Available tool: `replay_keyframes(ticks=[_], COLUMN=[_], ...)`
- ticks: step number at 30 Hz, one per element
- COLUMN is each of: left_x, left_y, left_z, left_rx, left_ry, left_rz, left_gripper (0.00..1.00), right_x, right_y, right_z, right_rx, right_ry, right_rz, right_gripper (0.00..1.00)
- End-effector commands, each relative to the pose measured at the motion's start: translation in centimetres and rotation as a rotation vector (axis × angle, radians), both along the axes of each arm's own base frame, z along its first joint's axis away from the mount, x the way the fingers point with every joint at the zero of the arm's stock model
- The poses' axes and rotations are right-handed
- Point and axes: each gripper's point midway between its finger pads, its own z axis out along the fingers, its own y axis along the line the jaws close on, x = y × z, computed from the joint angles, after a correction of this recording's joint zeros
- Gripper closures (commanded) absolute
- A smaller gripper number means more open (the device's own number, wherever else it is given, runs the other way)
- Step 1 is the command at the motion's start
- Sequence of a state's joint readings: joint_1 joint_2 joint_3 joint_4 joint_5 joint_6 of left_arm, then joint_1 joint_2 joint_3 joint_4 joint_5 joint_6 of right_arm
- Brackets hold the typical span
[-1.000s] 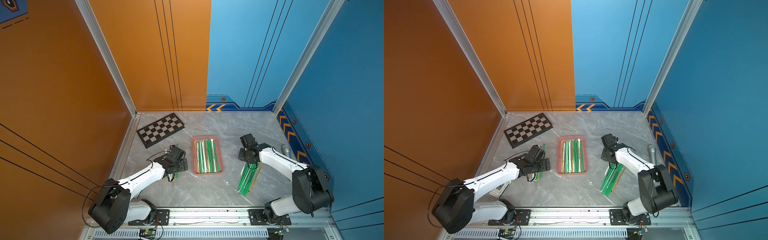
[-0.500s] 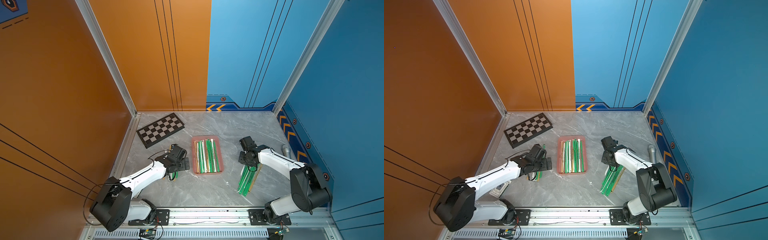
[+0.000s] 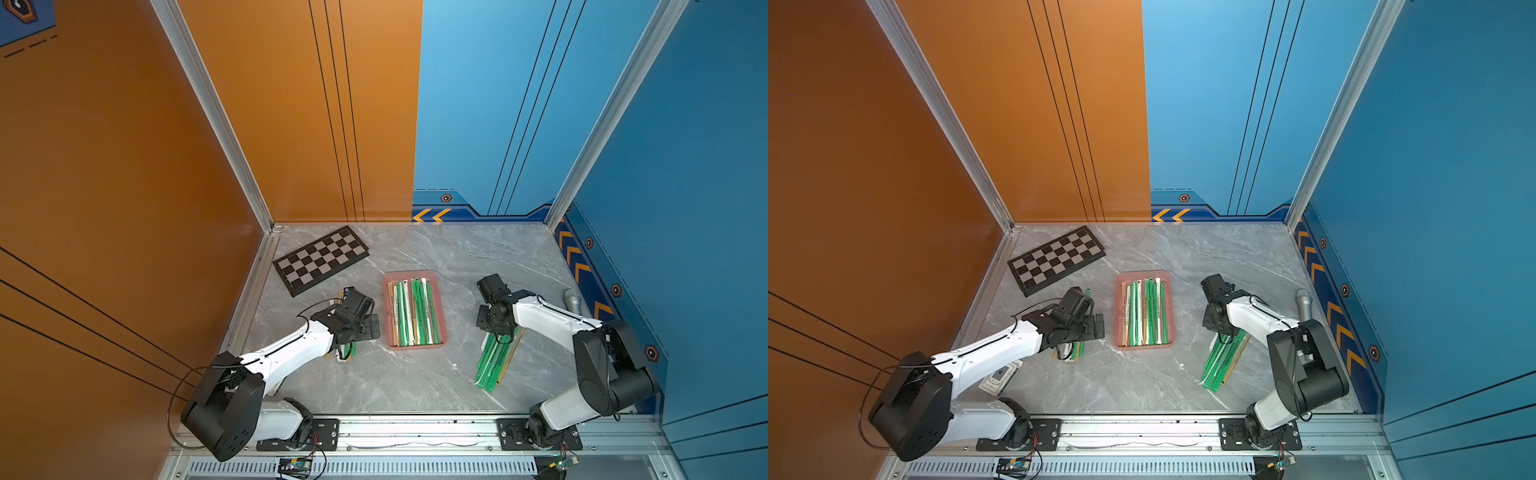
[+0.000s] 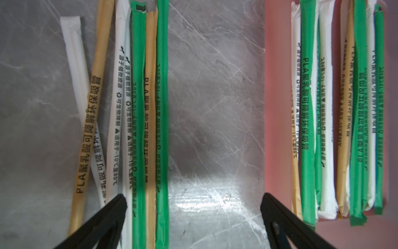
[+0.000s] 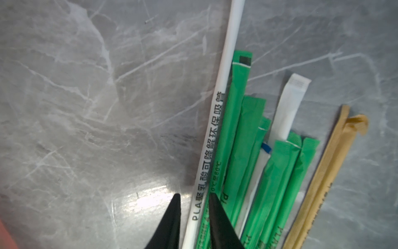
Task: Put the straws into the storage box
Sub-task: Pick up the straw from the center of the board.
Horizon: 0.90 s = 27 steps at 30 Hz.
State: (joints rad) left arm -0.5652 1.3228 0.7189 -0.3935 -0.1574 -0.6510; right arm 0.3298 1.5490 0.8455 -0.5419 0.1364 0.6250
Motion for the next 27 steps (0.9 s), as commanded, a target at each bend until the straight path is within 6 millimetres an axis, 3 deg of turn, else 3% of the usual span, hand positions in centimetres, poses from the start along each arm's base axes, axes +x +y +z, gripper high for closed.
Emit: replay_keyframes(ticks=[1, 17, 27], left_x=[0.2, 0.2, 0.1], left_y=[0.0, 0.4, 1.1], left_z=[0.3, 0.5, 1.0], left_rx=[0.027, 0.033, 0.035], left_ry=[-0.005, -0.019, -0.041], left_rz=[-0.012, 0.001, 0.018], left_gripper=[0.01, 0.01, 0.00], right_x=[-1.0, -1.1, -0.6], right_y=[-0.6, 0.2, 0.8], right_z=[-0.9, -2.2, -1.7], right_rx=[-0.024, -0.014, 0.000], right_ry=[0.046, 0.087, 0.065], right_rz=[-0.005, 0.027, 0.043], right_gripper=[0.76, 0.82, 0.88])
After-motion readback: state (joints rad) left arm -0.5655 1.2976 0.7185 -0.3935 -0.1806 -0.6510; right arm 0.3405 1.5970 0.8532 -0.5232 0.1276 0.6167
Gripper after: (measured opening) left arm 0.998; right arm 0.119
